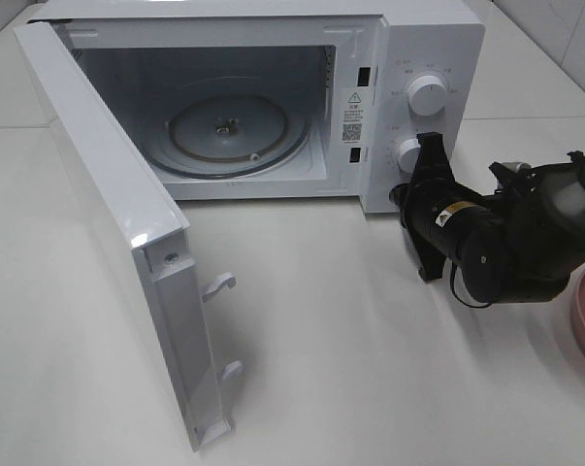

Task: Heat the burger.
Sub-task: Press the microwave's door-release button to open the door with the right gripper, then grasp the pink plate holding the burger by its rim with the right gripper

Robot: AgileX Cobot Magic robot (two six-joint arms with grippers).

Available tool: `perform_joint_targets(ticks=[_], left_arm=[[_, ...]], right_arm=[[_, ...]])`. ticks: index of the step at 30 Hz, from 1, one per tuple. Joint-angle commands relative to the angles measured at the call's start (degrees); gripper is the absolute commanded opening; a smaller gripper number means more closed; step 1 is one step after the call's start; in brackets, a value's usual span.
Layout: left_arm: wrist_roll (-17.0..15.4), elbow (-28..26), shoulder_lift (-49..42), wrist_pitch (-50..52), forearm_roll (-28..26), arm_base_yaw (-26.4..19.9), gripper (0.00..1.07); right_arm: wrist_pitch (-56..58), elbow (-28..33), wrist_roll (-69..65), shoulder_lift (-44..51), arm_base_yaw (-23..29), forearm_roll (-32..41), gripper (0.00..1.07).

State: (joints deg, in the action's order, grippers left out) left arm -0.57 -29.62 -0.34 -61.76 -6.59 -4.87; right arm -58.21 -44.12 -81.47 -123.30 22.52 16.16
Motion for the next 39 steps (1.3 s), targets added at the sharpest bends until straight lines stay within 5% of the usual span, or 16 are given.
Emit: perform_joint_targets(ticks=[1,22,39], left_arm=[[-0.17,0.06,-0.8,0.63,-0.34,0.29,0.98],[-0.17,0.06,-0.8,0.63,-0.34,0.29,0.98],[-0.17,0.06,-0.8,0.63,-0.34,0.29,0.98]], right_arm=[[-9.8,0.11,-1.32,1.49,0.34,1.89,0.0],[-2.46,13.01,-2.41,11.46,0.97,-1.38,0.0],[19.25,15.64,22.86,31.28,0.8,-0.86,0.0]])
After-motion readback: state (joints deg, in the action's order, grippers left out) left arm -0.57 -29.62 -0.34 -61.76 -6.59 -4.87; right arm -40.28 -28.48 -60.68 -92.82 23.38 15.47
